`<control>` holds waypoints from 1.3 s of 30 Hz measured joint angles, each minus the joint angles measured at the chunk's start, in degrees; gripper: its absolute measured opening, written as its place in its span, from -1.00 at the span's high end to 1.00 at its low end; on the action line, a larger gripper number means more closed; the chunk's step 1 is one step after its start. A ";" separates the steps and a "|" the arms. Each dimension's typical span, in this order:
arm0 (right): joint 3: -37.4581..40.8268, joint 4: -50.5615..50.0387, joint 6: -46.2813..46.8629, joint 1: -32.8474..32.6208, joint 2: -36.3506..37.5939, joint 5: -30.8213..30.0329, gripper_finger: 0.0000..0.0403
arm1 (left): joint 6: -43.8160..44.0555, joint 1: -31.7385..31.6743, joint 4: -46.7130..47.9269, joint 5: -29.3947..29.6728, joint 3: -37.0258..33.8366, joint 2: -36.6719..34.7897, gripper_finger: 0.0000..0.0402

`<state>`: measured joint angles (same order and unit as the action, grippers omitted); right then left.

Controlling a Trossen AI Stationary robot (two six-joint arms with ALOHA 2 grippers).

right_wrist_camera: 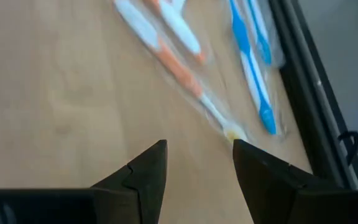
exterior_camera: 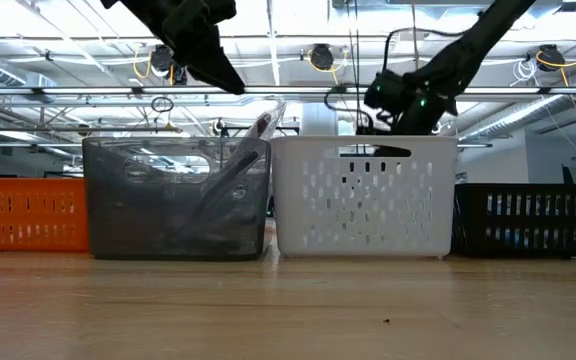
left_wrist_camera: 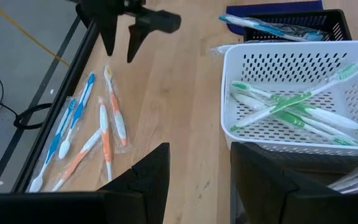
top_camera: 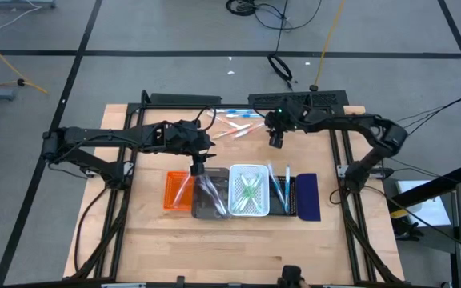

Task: Pick & Place Toothbrushes
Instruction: Put the orange toothbrush into the orange bin

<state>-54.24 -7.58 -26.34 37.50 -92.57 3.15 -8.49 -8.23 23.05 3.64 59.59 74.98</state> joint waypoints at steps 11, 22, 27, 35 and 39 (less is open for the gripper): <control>-4.73 2.56 -3.72 2.69 -8.45 -0.02 0.13 | -0.33 0.00 -0.28 0.00 0.00 0.00 0.15; -9.20 -0.88 -7.88 2.85 -14.64 0.01 0.14 | -0.63 0.00 -0.20 -0.02 0.00 0.00 0.15; -9.46 -0.40 -8.47 3.65 -16.40 0.50 0.15 | -0.66 0.00 -0.13 -0.02 0.00 0.00 0.15; -9.35 -3.63 -7.10 3.58 -15.75 -1.29 0.81 | -0.81 0.00 -0.07 -0.03 0.00 0.00 0.15; -9.35 -4.65 -5.27 3.46 -15.44 -1.61 0.95 | -0.37 0.00 -0.07 -0.04 0.00 0.00 0.15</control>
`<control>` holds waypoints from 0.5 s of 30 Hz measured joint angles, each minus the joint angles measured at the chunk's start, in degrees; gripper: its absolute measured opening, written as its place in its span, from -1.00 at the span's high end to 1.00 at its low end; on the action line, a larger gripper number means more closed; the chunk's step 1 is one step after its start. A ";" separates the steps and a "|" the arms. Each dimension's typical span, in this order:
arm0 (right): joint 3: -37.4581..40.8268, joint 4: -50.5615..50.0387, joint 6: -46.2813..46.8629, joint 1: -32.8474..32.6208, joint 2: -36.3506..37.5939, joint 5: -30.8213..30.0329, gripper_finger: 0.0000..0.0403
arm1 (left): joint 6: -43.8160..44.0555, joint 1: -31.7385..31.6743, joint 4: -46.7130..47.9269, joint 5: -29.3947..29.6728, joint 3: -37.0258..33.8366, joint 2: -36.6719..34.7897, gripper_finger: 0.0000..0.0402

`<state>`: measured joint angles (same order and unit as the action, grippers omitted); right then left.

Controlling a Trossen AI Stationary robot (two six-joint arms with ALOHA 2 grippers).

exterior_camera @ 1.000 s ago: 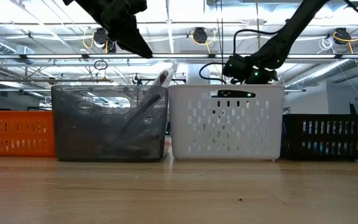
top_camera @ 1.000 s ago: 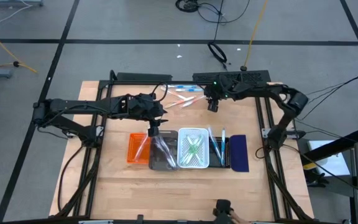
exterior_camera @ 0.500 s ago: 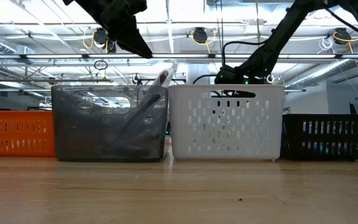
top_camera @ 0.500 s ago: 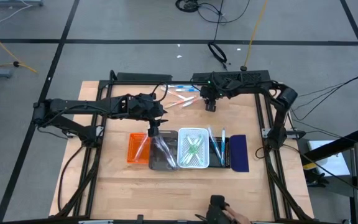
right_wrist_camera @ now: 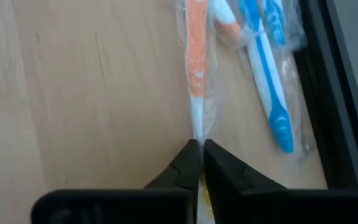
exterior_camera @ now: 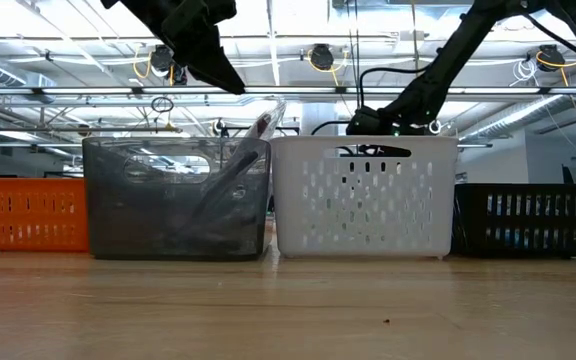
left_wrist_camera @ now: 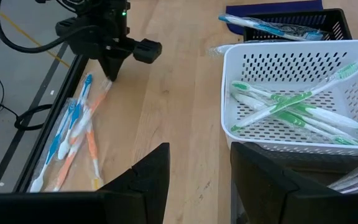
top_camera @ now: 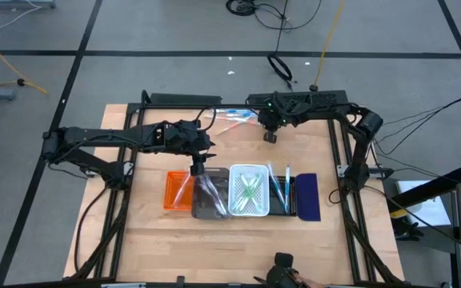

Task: Pick & Place Toothbrushes
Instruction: Put the orange toothbrush into the orange bin

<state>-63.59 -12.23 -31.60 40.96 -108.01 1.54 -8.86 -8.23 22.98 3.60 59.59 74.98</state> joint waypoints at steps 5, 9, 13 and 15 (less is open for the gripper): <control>0.16 -3.94 1.32 -2.00 2.49 1.25 0.99 | 0.05 0.00 -0.17 0.00 0.00 0.00 0.15; 0.39 -6.25 3.46 -4.40 7.22 1.62 1.00 | 0.60 0.00 -1.21 0.00 0.00 0.00 0.15; 0.34 -6.44 6.37 -6.83 13.80 1.67 1.00 | 1.88 0.00 -3.88 -0.02 -0.02 0.00 0.15; 0.49 -6.46 8.09 -8.08 17.26 1.69 1.00 | 1.90 0.00 -5.43 -0.02 -0.02 0.00 0.15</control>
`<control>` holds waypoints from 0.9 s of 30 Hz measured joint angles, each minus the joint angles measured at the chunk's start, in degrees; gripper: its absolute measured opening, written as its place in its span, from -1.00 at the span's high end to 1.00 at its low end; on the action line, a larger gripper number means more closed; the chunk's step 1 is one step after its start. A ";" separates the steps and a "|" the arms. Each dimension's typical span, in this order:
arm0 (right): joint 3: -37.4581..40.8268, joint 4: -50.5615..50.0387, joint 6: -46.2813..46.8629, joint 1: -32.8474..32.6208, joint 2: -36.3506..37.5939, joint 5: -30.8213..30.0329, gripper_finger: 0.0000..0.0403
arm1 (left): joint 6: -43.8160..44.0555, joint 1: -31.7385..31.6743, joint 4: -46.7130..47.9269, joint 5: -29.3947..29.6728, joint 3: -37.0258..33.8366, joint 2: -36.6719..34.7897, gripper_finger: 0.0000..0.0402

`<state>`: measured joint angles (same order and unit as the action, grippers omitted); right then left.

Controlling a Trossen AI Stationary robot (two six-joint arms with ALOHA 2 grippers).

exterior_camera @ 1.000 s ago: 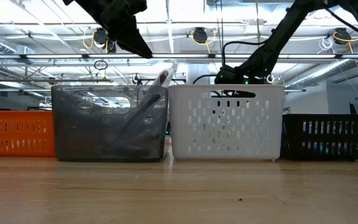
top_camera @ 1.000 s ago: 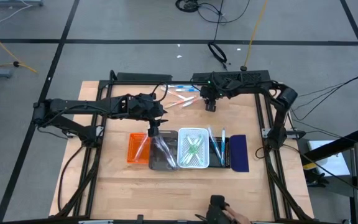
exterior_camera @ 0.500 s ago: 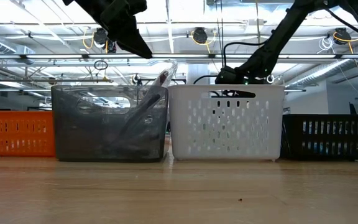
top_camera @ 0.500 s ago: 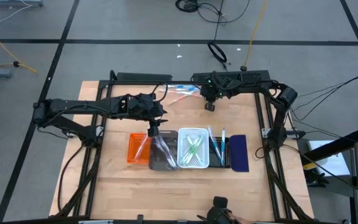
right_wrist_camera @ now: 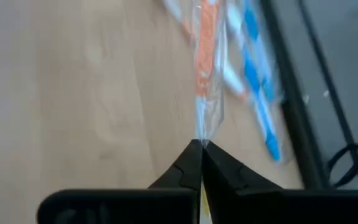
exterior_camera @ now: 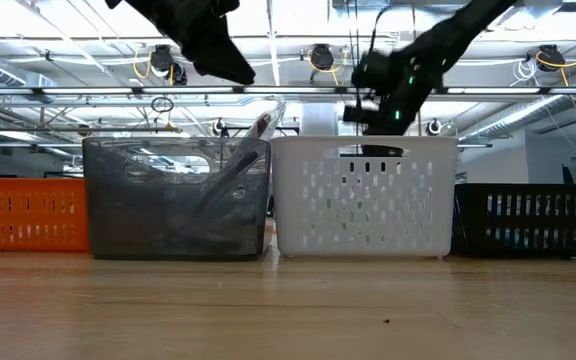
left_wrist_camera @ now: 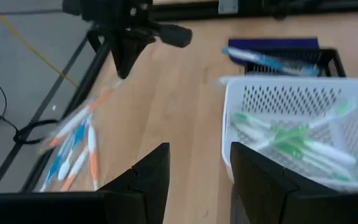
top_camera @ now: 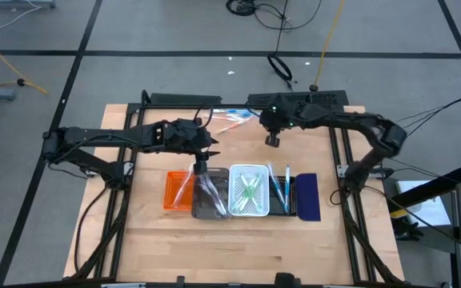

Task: Pick & Place Toothbrushes
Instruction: Put the orange toothbrush into the orange bin

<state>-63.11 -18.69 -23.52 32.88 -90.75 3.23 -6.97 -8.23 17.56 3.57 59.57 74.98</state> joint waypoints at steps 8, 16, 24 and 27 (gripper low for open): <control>-0.01 4.34 6.63 -5.72 13.03 0.03 1.00 | 0.03 0.00 -9.04 0.01 0.00 0.02 0.15; 1.28 13.18 9.56 -14.03 20.16 0.08 1.00 | 1.53 0.00 -24.62 0.00 0.00 0.02 0.15; 4.50 22.11 10.63 -19.95 20.97 -0.05 1.00 | 3.37 0.09 -31.45 0.00 0.00 0.02 0.15; 4.89 24.25 10.59 -21.15 20.97 -0.10 1.00 | 4.46 0.11 -31.41 0.00 0.00 0.02 0.15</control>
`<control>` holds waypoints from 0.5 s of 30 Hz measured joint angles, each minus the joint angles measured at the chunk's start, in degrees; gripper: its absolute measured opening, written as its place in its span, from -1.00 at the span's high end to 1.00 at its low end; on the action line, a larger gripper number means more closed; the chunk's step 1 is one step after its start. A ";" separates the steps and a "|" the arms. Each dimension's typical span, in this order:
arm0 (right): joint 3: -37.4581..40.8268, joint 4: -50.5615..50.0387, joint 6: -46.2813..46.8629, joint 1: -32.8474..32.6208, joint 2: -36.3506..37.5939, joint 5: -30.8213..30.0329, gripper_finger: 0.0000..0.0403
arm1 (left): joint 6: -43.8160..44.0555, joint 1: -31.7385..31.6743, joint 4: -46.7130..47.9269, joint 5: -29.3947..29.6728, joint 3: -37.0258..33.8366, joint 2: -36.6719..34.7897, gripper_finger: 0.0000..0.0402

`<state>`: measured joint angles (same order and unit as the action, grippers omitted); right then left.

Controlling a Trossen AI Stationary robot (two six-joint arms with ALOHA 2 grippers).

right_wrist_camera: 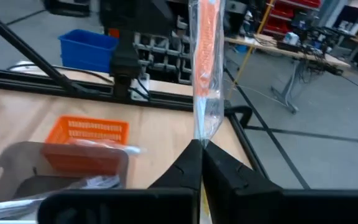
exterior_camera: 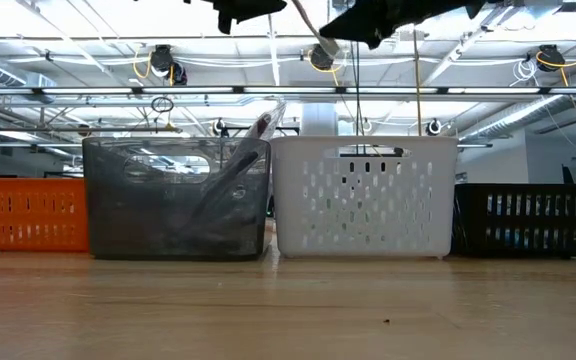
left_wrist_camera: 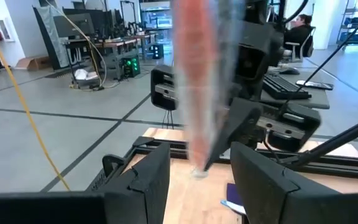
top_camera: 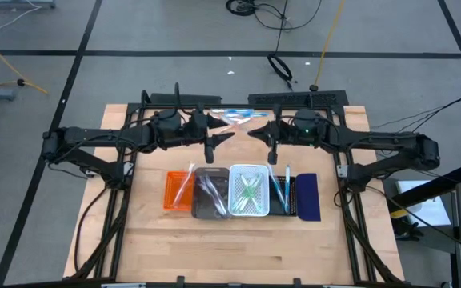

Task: Pick & Place Toothbrushes
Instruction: Put the orange toothbrush into the orange bin

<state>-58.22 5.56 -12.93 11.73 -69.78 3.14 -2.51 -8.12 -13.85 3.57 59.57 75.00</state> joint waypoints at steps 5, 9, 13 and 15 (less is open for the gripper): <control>0.07 0.67 -0.11 -1.64 0.77 -0.04 1.00 | 0.27 -0.02 0.20 0.00 0.00 0.00 0.15; 0.04 0.61 -0.15 -3.22 0.59 -0.20 1.00 | 0.35 0.06 -0.48 -1.42 0.00 0.00 0.15; 0.04 0.79 -0.29 -3.61 0.17 -0.22 1.00 | 0.11 0.86 -2.94 -5.58 0.00 0.00 0.15; 0.04 0.69 -0.27 -3.61 0.11 -0.26 1.00 | 0.00 1.43 -3.93 -6.35 0.00 0.00 0.15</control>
<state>-58.17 6.25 -13.20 8.12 -69.67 2.87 -2.51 -6.69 -17.79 -2.78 59.57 75.00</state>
